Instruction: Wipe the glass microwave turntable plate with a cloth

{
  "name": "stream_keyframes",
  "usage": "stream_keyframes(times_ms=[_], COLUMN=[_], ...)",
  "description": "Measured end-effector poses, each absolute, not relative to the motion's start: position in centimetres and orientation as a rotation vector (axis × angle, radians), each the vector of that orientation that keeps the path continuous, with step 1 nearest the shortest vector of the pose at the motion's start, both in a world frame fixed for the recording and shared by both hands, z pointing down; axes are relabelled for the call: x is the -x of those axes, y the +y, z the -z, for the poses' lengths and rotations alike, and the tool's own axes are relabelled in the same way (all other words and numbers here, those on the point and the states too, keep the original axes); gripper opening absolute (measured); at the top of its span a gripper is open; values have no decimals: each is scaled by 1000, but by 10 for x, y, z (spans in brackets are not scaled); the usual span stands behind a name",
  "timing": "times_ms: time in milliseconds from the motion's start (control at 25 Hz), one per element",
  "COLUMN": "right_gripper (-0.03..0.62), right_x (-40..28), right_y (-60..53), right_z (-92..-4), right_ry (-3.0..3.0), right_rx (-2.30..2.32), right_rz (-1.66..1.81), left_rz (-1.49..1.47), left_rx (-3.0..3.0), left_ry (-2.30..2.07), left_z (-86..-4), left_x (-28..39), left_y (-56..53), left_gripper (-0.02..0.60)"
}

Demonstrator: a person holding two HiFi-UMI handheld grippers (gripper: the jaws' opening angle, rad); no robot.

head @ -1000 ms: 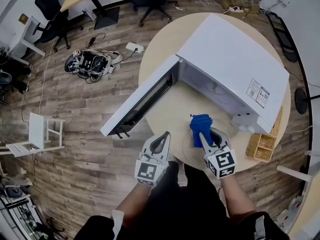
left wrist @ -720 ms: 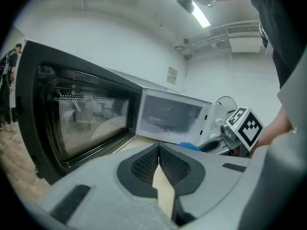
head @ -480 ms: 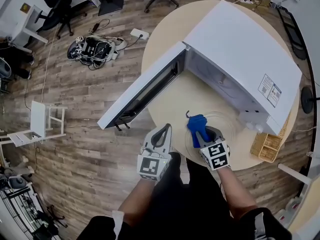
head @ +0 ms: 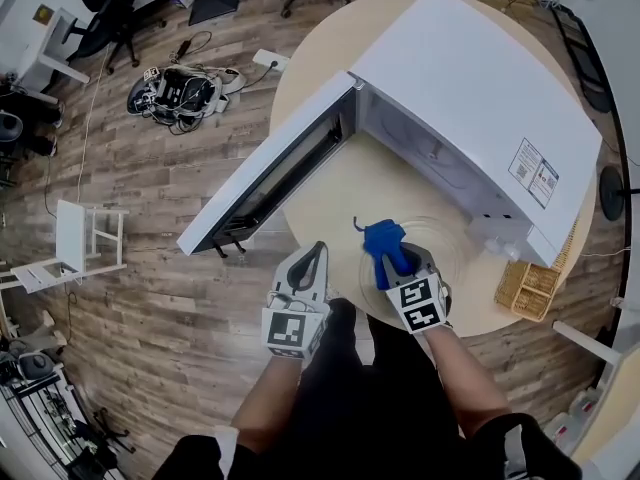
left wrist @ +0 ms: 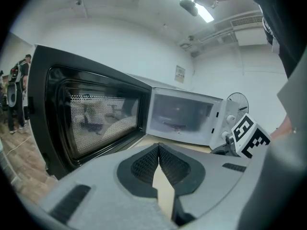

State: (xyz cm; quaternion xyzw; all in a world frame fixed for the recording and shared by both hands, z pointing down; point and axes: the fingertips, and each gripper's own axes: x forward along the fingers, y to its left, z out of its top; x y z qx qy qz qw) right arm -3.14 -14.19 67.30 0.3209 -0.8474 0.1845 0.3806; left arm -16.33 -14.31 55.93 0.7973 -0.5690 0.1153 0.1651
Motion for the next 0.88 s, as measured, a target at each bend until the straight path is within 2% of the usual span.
stream_keyframes(times_ms=[880], right_gripper=[89], right_x=[-64], right_y=[-176], right_z=[-675], right_ry=[-1967], right_rx=[-1089], right_rz=[-441], left_rz=[-338], left_rx=[-2323], left_ry=[-1526], left_z=[-557], left_x=[134], left_y=[-155], left_gripper=[6])
